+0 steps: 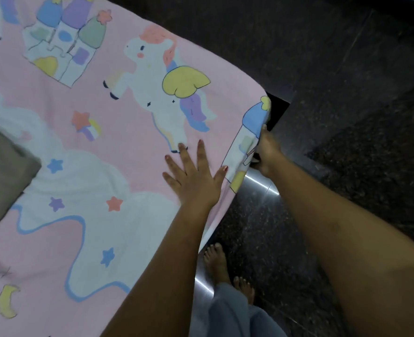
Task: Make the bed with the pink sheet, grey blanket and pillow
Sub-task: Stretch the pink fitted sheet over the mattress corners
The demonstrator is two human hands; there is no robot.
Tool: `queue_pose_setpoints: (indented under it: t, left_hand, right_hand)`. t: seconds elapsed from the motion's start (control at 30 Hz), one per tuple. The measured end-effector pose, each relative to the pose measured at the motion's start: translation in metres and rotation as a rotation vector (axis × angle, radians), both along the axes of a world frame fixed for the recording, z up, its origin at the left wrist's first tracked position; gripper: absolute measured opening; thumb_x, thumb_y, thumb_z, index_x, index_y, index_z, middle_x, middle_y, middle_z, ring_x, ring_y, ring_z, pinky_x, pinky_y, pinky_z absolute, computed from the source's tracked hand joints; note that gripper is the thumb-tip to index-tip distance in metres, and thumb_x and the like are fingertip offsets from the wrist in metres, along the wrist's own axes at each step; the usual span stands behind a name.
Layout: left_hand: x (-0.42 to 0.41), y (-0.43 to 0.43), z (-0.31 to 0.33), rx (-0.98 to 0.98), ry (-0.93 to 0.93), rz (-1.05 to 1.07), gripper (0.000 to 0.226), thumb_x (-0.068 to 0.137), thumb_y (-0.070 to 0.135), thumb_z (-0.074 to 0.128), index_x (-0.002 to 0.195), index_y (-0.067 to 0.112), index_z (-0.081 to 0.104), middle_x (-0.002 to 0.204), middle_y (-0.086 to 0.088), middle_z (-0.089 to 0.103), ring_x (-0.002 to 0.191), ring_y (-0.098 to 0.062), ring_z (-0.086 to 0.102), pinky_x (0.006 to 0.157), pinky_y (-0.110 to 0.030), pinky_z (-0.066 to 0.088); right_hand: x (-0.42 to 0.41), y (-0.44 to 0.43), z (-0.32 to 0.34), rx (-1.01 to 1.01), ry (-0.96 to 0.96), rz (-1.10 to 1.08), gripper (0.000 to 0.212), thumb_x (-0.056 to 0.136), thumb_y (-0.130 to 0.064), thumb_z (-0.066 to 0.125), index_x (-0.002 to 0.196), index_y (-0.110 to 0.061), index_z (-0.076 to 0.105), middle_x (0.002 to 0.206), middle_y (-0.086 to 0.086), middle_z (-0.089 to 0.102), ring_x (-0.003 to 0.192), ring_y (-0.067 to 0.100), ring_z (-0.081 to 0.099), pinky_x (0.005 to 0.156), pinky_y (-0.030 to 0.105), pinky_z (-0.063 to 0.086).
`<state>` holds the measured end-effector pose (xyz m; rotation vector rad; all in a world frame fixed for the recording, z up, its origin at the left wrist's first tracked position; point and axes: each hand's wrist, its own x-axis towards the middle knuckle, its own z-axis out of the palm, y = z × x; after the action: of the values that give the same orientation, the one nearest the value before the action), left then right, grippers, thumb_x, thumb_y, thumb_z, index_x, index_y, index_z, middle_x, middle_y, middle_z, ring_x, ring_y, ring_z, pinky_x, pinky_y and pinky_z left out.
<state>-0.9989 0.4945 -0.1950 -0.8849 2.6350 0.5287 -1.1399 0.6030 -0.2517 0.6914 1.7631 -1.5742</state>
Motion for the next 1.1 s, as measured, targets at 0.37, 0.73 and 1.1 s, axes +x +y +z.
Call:
queue_pose_setpoints:
  t: [0.37,0.73,1.1]
  left_hand:
    - [-0.071,0.003,0.001,-0.003,0.019,-0.106,0.08,0.086,0.071,0.024,0.144,0.039,-0.021,0.154,-0.008,-0.027,0.139,-0.042,-0.023,0.111,-0.058,-0.007]
    - [-0.136,-0.045,0.027,0.699,0.293,0.059,0.042,0.091,0.017,0.053,0.133,0.023,0.053,0.149,-0.004,0.038,0.137,-0.019,0.031,0.111,-0.034,0.027]
    - [-0.086,-0.1,0.045,0.463,0.667,0.677,0.041,0.09,0.0,0.044,0.125,0.018,0.056,0.119,0.014,0.055,0.11,-0.003,0.048,0.094,-0.013,0.034]
  right_hand:
    - [-0.024,0.005,0.017,0.196,0.184,0.211,0.027,0.099,-0.032,0.039,0.102,-0.012,0.058,0.103,0.014,0.064,0.087,0.026,0.062,0.077,0.043,0.055]
    - [-0.042,-0.061,0.087,0.515,1.194,0.31,0.026,0.088,-0.014,0.048,0.11,-0.007,0.061,0.113,0.01,0.061,0.104,0.027,0.053,0.089,0.028,0.035]
    - [-0.113,-0.088,0.08,1.03,1.073,0.93,0.05,0.099,-0.033,0.032,0.145,-0.013,0.037,0.153,0.01,0.031,0.142,0.032,0.025,0.114,0.051,0.011]
